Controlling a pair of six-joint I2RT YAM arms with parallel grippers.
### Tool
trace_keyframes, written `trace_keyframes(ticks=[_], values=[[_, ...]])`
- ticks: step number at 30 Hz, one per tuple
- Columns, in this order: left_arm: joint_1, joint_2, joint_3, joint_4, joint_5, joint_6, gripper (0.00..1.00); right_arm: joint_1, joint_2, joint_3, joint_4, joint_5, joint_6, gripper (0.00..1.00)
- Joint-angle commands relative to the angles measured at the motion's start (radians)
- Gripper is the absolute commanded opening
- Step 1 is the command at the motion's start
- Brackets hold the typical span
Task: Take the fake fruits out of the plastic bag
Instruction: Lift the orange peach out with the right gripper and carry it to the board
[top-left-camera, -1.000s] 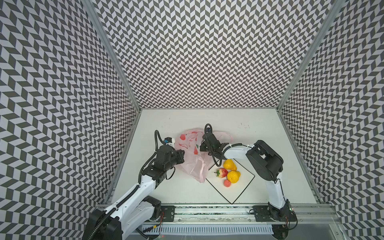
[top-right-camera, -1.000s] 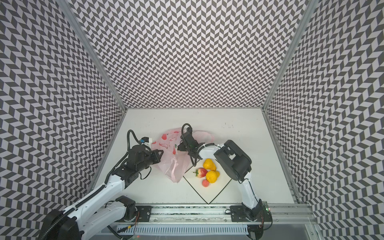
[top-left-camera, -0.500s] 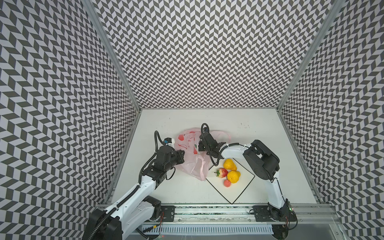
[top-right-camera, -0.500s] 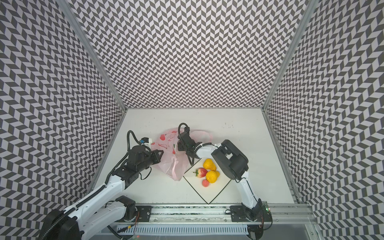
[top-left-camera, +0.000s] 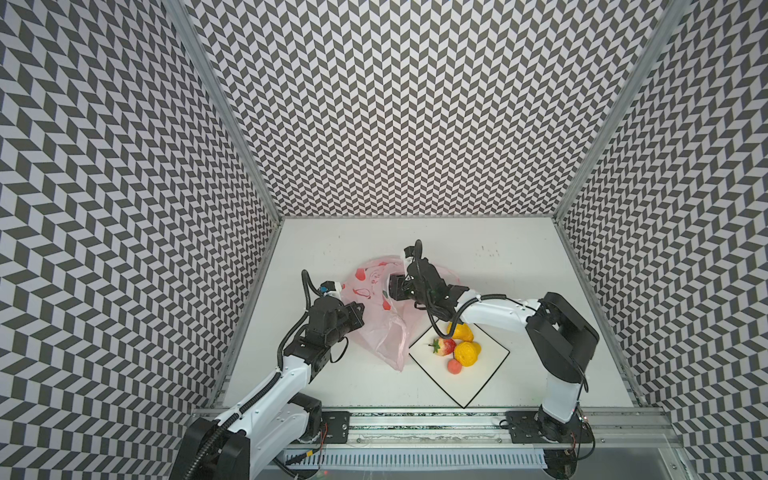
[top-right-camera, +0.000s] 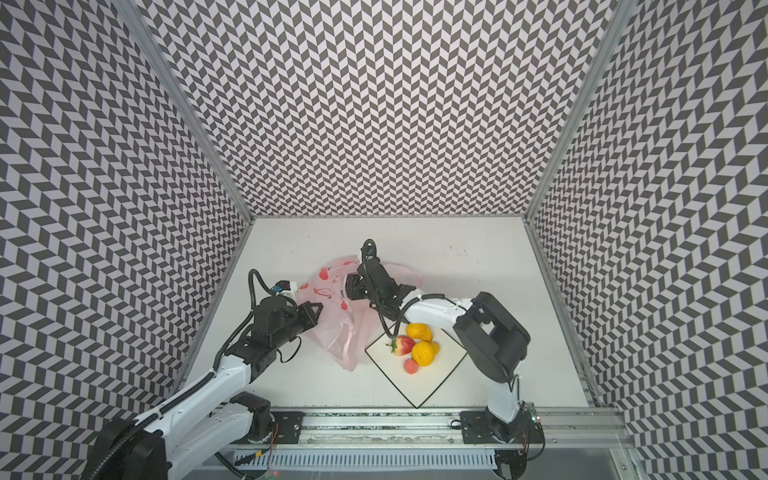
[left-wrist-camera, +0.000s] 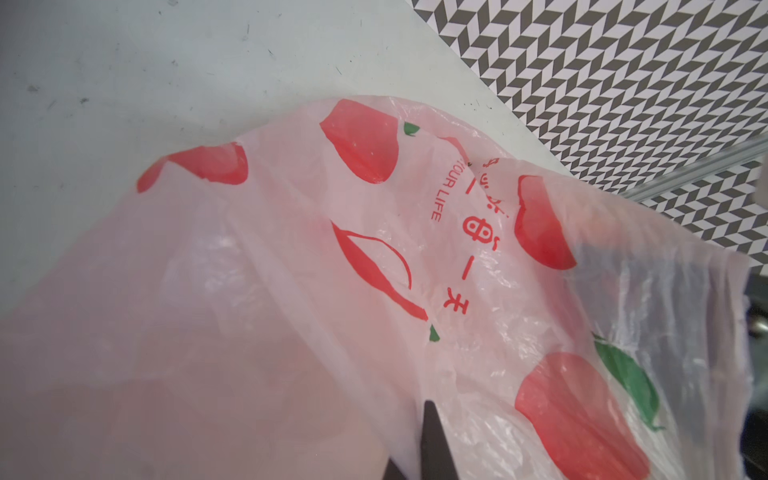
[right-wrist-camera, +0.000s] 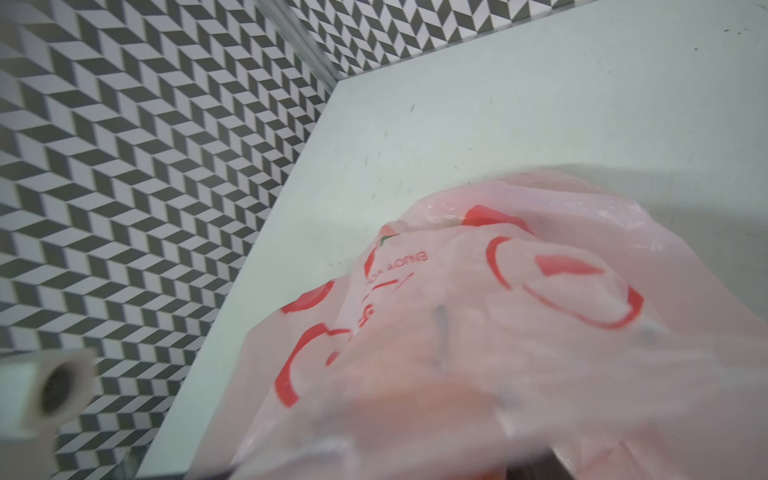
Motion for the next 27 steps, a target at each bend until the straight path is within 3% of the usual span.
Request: trace_keyframes(ticks=[1,7,14,23,27], values=[[0.023,0.004,-0.016,0.081,0.012,-0.044,0.0,0.012,-0.091,-0.066,0.03,-0.064,0.003,0.3],[0.038,0.016,-0.02,0.113,0.023,-0.058,0.0,0.031,-0.296,-0.219,-0.043,-0.1,-0.005,0.3],[0.043,0.014,-0.035,0.135,0.046,-0.066,0.0,0.09,-0.626,-0.414,-0.253,0.017,0.002,0.31],[0.048,-0.033,-0.058,0.133,0.058,-0.076,0.0,0.092,-1.032,-0.663,-0.633,0.31,0.25,0.33],[0.05,-0.041,-0.063,0.128,0.063,-0.074,0.0,0.093,-1.176,-0.761,-0.711,0.353,0.384,0.33]])
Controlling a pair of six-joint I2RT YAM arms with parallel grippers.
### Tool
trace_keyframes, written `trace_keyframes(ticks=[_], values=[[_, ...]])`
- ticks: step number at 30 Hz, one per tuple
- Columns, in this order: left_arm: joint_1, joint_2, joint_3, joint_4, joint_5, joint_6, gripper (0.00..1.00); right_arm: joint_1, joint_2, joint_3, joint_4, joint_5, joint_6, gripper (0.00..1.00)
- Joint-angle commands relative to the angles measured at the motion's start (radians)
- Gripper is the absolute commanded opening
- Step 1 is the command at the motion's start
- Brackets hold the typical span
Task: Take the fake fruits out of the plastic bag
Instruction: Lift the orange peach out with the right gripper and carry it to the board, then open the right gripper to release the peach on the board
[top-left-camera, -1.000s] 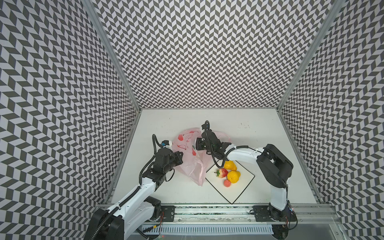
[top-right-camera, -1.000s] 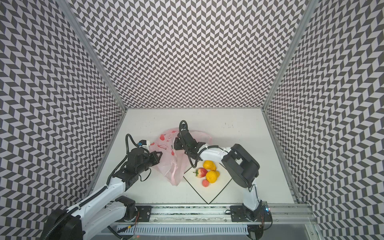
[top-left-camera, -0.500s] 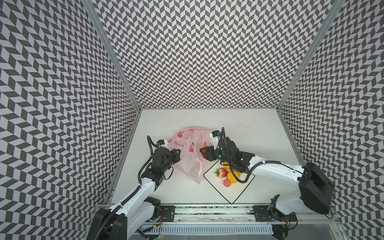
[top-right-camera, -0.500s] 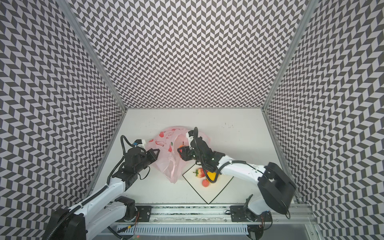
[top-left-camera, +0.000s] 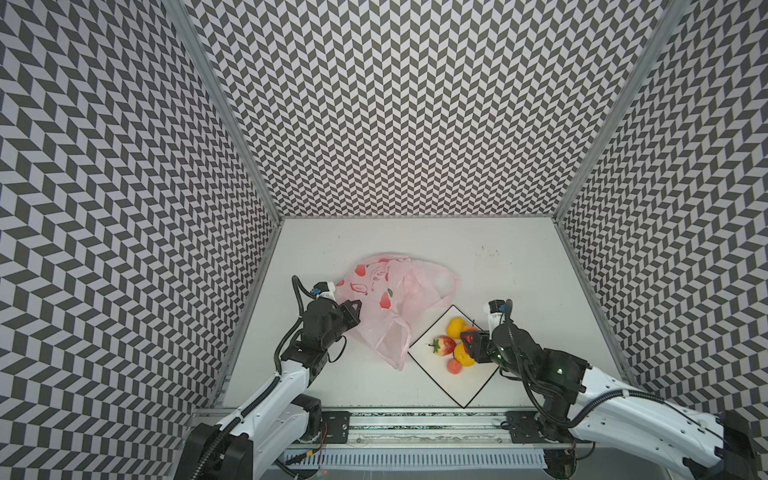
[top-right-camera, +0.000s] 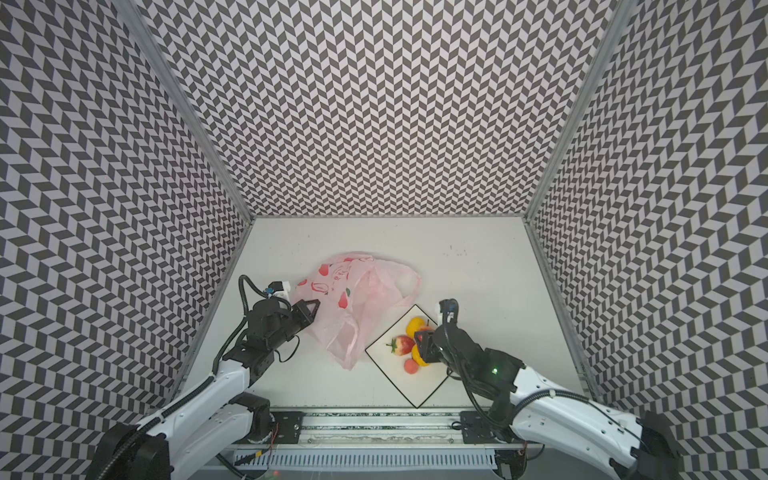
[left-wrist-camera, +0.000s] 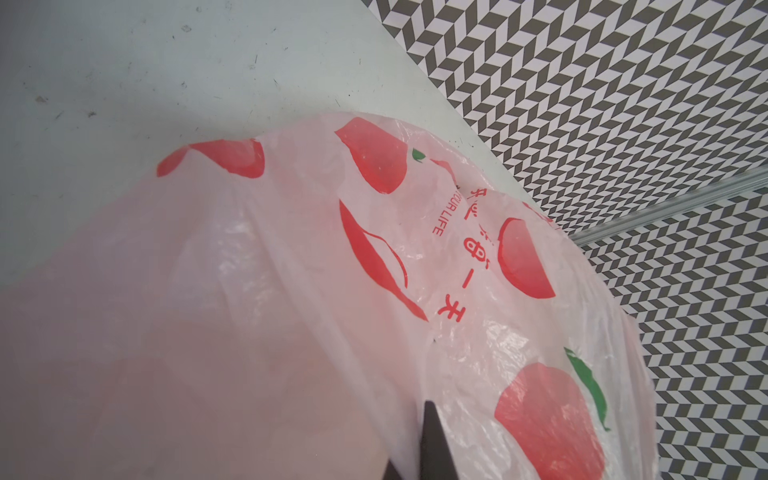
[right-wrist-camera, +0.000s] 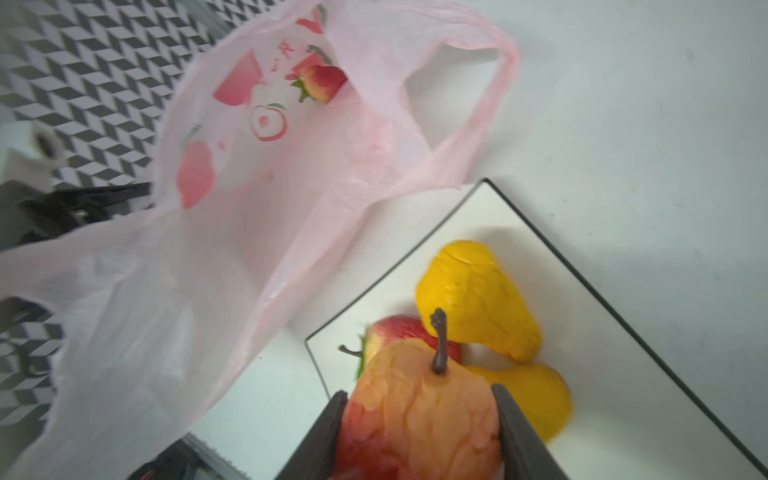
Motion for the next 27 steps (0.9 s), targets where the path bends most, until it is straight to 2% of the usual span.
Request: trace_keyframes(ticks=[1,6,12,20,23,27], values=[[0.006,-0.012,-0.011,0.019,0.013,-0.01,0.0,-0.002,-0.075,-0.055,-0.103,0.097,0.171,0.34],[0.006,-0.009,-0.015,0.026,0.026,-0.014,0.0,-0.002,-0.093,-0.124,-0.109,0.112,0.269,0.36],[0.006,-0.018,-0.006,0.014,0.019,-0.01,0.0,-0.003,-0.053,-0.174,-0.046,0.088,0.289,0.4],[0.006,-0.014,-0.004,0.013,0.017,-0.008,0.0,-0.003,-0.043,-0.192,0.007,0.042,0.27,0.61],[0.006,-0.007,-0.001,0.016,0.019,-0.008,0.0,-0.003,-0.045,-0.186,0.006,0.034,0.263,0.66],[0.006,-0.004,0.005,0.016,0.019,-0.007,0.0,-0.003,-0.062,-0.15,-0.045,0.047,0.266,0.67]])
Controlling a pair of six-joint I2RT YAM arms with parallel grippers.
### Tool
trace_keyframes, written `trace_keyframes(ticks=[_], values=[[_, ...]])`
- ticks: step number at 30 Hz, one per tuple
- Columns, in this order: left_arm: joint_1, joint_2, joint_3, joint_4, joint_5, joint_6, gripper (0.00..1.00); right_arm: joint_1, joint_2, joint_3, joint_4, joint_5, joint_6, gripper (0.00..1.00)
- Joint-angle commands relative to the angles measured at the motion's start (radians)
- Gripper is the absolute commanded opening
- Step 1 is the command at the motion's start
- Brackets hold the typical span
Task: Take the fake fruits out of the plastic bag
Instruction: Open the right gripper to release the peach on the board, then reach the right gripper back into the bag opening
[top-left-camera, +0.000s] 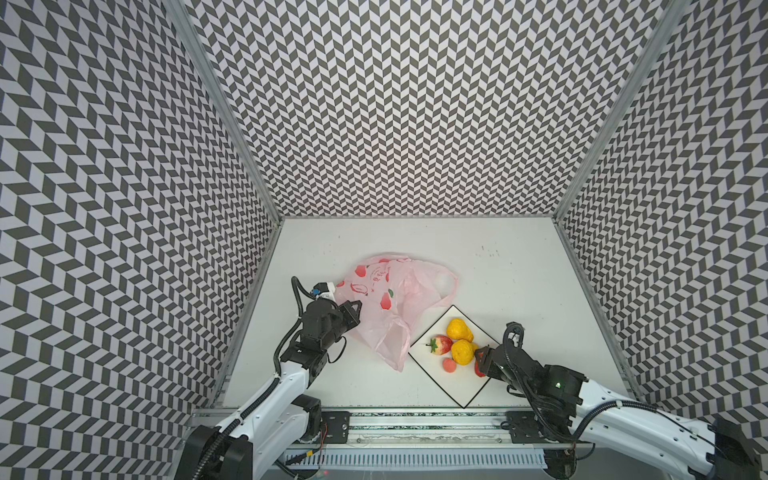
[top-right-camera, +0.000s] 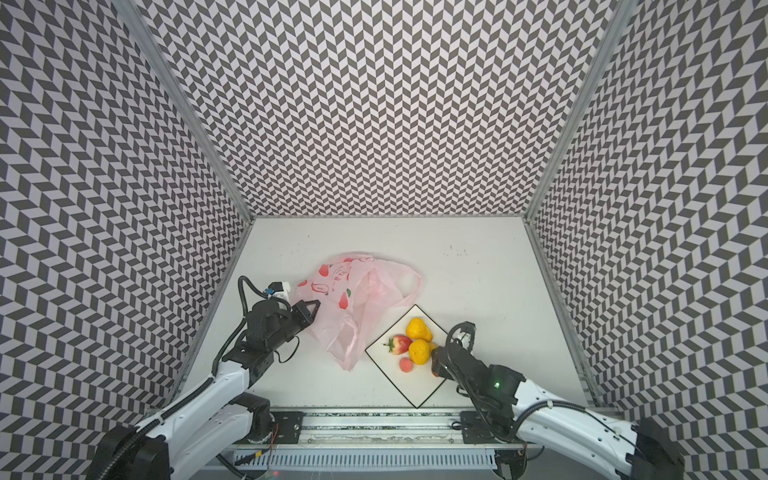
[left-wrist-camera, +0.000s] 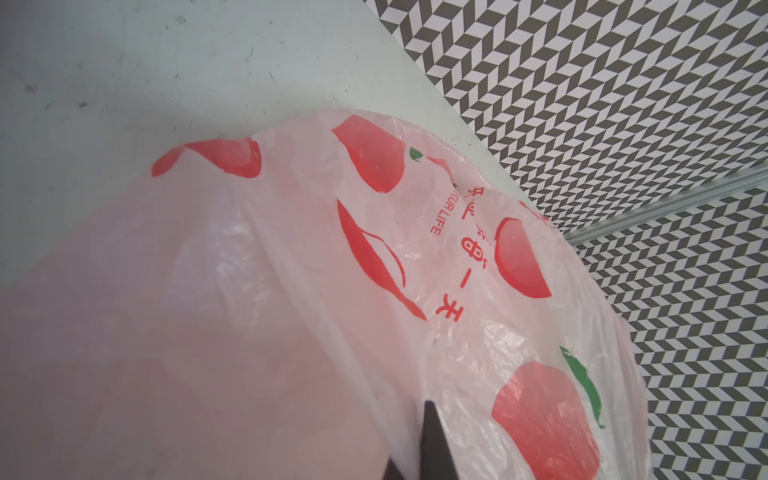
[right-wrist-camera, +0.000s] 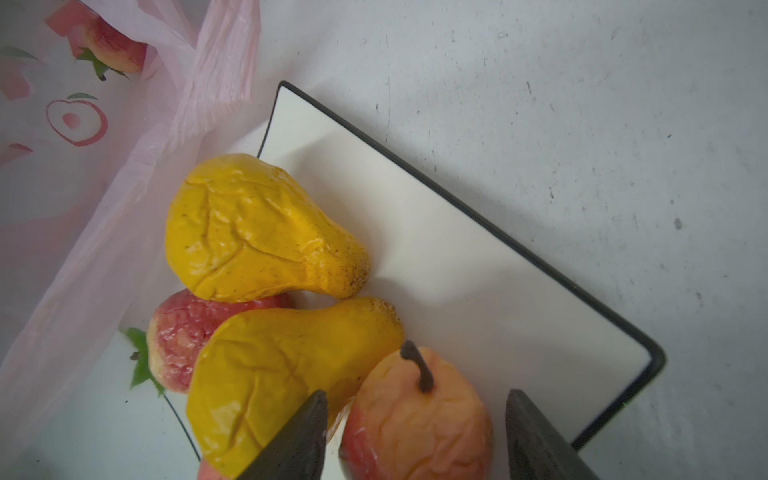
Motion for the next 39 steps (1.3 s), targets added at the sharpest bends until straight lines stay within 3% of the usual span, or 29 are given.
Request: trace_keyframes(ticks=[1,6,10,15,19,29,39], values=[[0.006,0.001,0.011,0.015,0.005,0.003,0.0,-0.003,-0.026,0.051,-0.029,0.017,0.009,0.67],[0.006,0.007,0.018,0.015,0.007,0.007,0.0,-0.003,-0.072,0.169,-0.142,0.1,-0.024,0.67],[0.006,0.007,0.021,0.017,0.009,0.007,0.0,-0.003,-0.041,0.261,-0.094,0.096,-0.162,0.63],[0.006,0.011,0.019,0.027,0.016,0.005,0.0,-0.004,0.1,0.348,0.152,-0.022,-0.384,0.6],[0.006,0.013,0.018,0.032,0.029,0.001,0.0,-0.003,0.279,0.416,0.388,-0.127,-0.456,0.58],[0.006,0.006,0.046,0.006,0.05,0.004,0.0,-0.033,0.797,0.58,0.752,-0.193,-0.306,0.49],[0.007,-0.013,0.129,-0.074,0.097,0.051,0.0,-0.122,1.201,0.812,0.9,-0.334,-0.246,0.43]])
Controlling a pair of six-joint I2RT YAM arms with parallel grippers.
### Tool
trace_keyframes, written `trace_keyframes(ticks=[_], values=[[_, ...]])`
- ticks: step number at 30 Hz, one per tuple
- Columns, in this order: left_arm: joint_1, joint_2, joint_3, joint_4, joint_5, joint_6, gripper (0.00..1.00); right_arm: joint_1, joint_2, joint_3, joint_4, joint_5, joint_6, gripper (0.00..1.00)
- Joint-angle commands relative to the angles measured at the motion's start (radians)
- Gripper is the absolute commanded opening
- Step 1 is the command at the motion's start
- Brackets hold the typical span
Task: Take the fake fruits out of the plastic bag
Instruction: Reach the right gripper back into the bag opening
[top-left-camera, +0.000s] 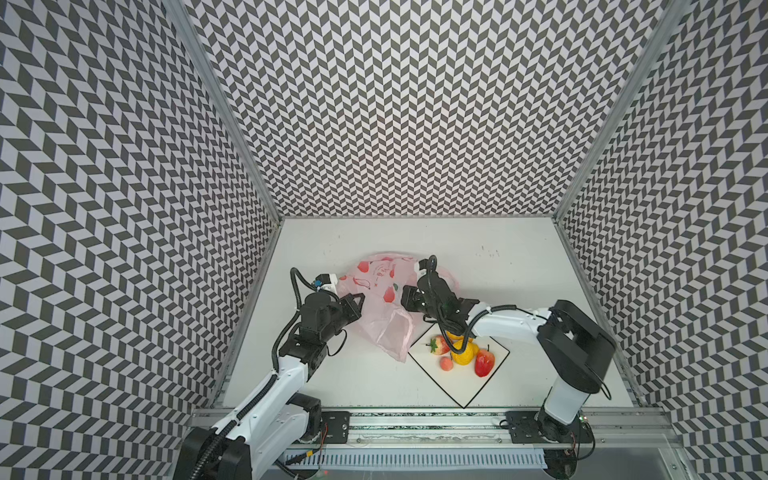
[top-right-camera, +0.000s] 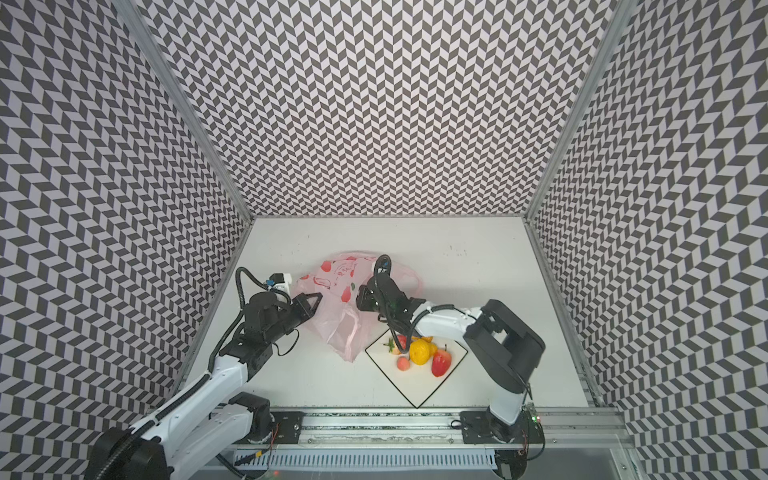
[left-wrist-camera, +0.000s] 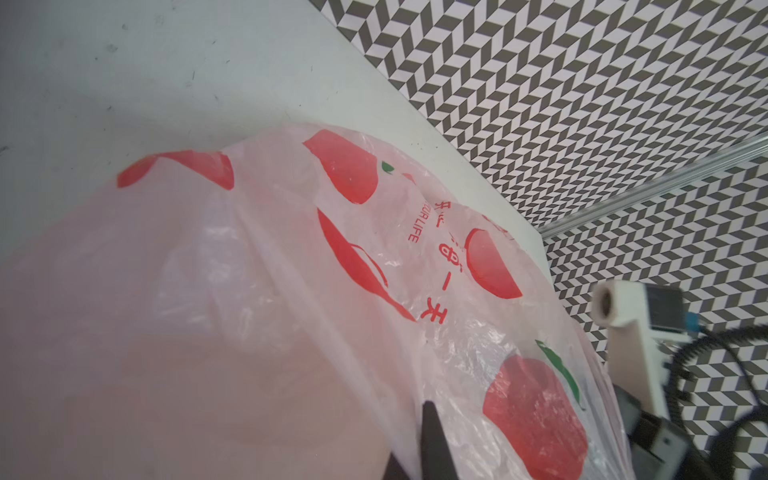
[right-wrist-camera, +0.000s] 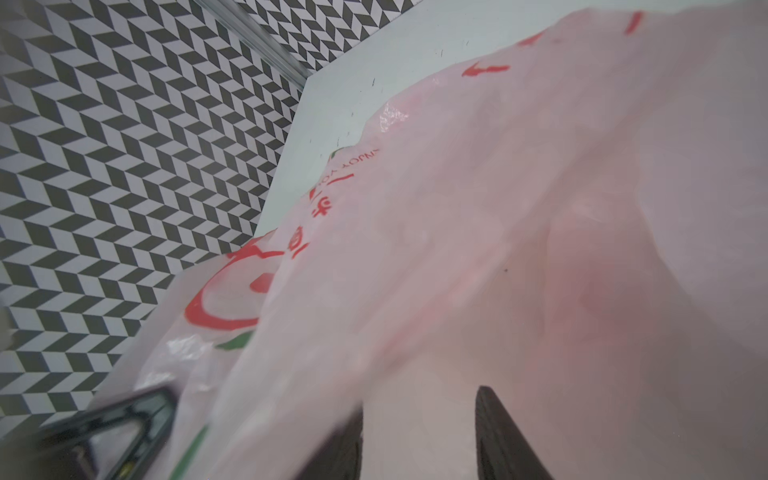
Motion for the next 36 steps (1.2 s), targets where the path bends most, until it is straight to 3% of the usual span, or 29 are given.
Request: trace_keyframes(ticks=[1,13,19,26,30,33,36], values=[[0.006,-0.011,0.035,-0.02,0.042,0.025,0.0,-0.019,0.073,0.051,0.172,-0.055,0.056,0.44],[-0.032,0.033,0.197,-0.121,0.192,0.244,0.0,-0.08,0.294,0.208,0.261,-0.029,0.221,0.66],[-0.058,0.08,0.315,-0.181,0.275,0.354,0.0,-0.085,0.279,0.198,0.257,0.013,0.246,0.75],[-0.139,0.111,0.439,-0.269,0.345,0.496,0.0,-0.087,0.199,0.078,0.326,0.032,0.258,0.81],[-0.138,0.109,0.421,-0.259,0.398,0.534,0.0,-0.088,0.173,0.038,0.335,0.053,0.25,0.91],[-0.11,0.099,0.369,-0.237,0.341,0.508,0.0,-0.096,0.179,0.031,0.328,0.054,0.253,0.93],[-0.019,0.098,0.29,-0.205,0.286,0.416,0.0,-0.1,0.187,0.032,0.317,0.055,0.255,0.93]])
